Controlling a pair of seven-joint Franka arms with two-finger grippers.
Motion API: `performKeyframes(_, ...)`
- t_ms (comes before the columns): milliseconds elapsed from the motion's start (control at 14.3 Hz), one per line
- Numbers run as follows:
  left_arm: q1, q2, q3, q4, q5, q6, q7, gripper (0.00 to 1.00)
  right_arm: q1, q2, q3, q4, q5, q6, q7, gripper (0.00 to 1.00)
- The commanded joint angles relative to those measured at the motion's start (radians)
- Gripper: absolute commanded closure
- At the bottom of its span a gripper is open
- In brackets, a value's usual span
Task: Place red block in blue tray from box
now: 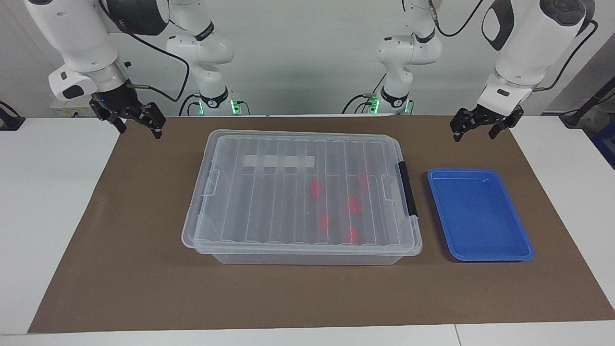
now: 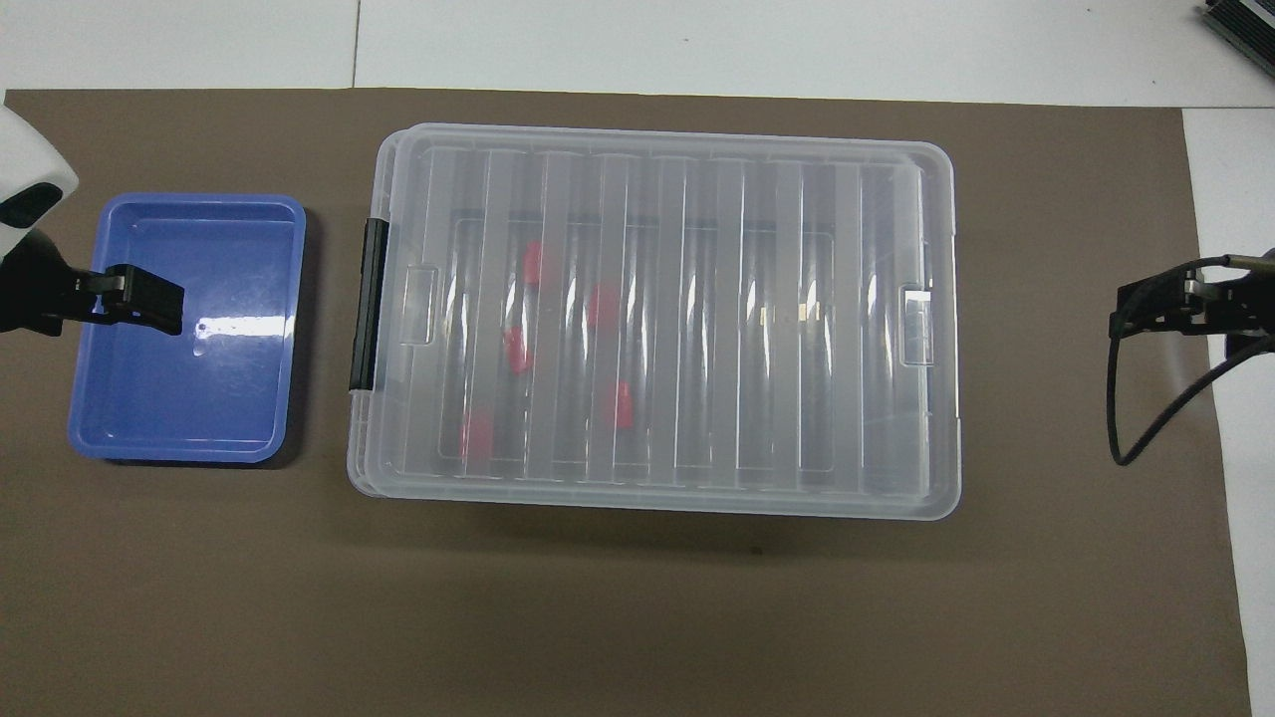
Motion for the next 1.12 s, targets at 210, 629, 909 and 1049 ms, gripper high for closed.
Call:
performKeyframes(210,0.013,-0.019,-0.005,-0.012,-0.019,-0.008,-0.001,0.0,-0.004,-0.026,0.007,-0.038,-0.02,0.037,-0.02,0.0)
performKeyframes(629,0.015,-0.019,-0.005,-0.012,-0.019,-0.008,-0.001,0.0,-0.002,-0.035,0.038,-0.147,-0.02,0.149,0.078,0.01)
performKeyframes(909,0.013,-0.019,-0.005,-0.012,-0.019,-0.008,-0.001,0.0,-0.002,-0.036,0.064,-0.24,-0.006,0.29,0.082,0.01)
performKeyframes(1049,0.013,-0.019,-0.005,-0.012,-0.019,-0.008,-0.001,0.0,0.016,-0.033,0.093,-0.288,-0.003,0.364,0.094,0.01)
